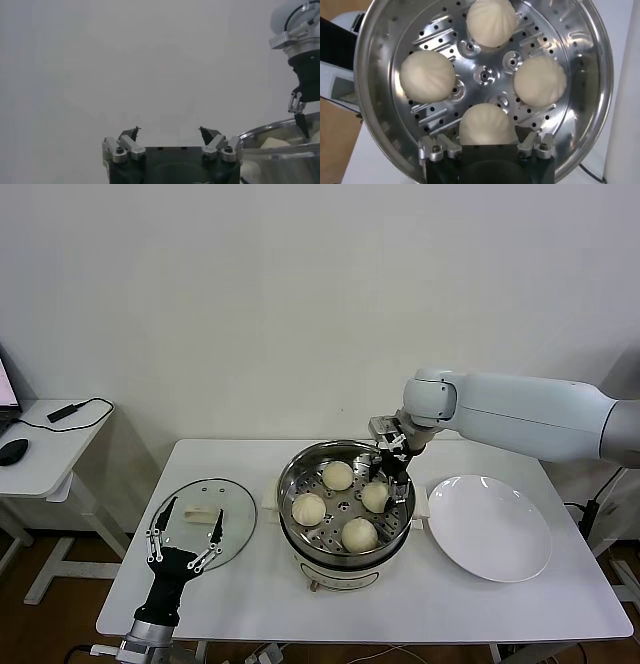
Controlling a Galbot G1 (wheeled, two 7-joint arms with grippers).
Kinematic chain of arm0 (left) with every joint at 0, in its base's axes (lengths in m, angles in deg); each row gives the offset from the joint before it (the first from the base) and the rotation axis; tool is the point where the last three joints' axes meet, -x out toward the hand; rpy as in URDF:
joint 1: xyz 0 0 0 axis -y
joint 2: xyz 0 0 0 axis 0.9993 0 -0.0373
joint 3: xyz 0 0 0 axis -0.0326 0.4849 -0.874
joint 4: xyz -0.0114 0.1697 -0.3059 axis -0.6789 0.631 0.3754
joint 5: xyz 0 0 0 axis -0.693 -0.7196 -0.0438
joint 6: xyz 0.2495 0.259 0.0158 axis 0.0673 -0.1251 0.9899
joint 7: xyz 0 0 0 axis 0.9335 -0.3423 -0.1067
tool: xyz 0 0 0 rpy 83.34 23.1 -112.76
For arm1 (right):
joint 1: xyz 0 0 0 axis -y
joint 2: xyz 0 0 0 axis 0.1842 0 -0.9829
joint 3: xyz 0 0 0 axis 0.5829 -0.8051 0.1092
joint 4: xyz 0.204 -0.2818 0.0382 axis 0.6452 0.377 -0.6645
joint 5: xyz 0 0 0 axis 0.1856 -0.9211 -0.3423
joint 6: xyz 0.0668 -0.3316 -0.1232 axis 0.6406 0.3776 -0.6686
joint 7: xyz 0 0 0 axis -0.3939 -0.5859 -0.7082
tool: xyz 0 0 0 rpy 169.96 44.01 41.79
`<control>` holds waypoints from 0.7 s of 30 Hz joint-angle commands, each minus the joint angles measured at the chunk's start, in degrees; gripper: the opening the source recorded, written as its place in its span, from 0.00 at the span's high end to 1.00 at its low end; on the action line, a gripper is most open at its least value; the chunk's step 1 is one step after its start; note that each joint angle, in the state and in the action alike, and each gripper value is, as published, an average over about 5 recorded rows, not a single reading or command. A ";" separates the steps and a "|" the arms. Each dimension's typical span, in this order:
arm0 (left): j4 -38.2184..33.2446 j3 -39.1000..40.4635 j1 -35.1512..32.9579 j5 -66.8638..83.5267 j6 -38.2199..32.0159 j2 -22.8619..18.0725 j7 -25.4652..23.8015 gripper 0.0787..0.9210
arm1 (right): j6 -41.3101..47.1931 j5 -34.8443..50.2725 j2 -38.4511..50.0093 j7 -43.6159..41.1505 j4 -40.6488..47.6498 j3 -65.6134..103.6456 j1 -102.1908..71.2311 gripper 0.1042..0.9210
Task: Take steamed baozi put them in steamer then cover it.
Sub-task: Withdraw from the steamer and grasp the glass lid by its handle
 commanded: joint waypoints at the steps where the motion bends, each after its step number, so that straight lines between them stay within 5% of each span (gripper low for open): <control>1: -0.14 0.09 0.14 -0.13 0.22 0.02 0.04 0.12 | -0.67 3.94 5.52 1.95 -4.07 7.16 -0.29 0.12; 5: -0.38 0.21 0.45 -0.88 0.73 0.22 0.25 0.12 | -5.90 9.61 10.75 15.54 -6.64 12.35 -1.76 0.12; 13: -1.54 0.78 1.59 -5.81 2.74 1.36 1.05 0.12 | -19.82 13.86 20.19 62.22 -14.79 27.92 -16.23 0.12; 21: -2.96 0.92 2.33 -7.78 4.82 1.90 1.58 0.12 | -30.31 4.25 25.00 76.81 -18.68 62.62 -49.65 0.12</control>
